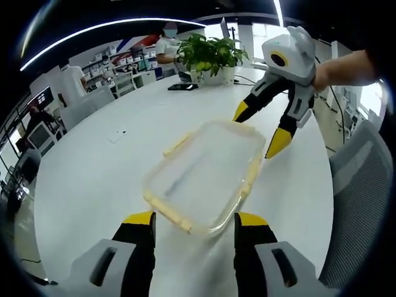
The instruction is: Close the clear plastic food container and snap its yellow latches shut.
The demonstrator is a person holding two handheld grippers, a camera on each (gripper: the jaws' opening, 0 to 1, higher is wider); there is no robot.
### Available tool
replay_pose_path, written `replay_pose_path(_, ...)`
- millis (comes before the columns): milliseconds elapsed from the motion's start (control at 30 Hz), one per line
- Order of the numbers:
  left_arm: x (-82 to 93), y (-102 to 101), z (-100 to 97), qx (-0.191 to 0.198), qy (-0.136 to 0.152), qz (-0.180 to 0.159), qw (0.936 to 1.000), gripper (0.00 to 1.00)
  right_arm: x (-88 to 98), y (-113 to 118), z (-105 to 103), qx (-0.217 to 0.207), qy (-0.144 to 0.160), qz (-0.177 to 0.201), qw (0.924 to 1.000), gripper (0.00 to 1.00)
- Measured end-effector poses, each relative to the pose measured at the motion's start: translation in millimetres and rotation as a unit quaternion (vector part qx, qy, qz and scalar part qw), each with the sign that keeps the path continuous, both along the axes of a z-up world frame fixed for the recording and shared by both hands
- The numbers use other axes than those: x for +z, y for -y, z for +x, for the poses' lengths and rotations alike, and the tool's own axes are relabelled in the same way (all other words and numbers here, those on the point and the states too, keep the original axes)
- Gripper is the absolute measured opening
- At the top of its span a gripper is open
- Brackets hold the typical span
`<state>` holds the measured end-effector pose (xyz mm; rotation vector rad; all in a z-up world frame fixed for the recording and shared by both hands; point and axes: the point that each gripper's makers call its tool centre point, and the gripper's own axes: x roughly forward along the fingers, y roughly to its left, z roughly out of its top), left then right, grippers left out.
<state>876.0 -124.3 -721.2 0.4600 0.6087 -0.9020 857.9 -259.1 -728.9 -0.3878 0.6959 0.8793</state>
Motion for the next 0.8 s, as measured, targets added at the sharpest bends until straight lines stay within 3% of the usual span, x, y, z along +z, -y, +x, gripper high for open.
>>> replay_pose_path(367, 21.0, -8, -20.6, 0.021, 0.005, -0.046, 0.9987, 0.56, 22.8, 5, -17, -0.026, 0.029, 0.032, 0.9988, 0.61)
replay_pose_path(800, 44.8, -17, -56.1, 0.062, 0.019, -0.087, 0.9941, 0.66, 48.9, 27, -59, -0.082, 0.059, 0.070, 0.9925, 0.70)
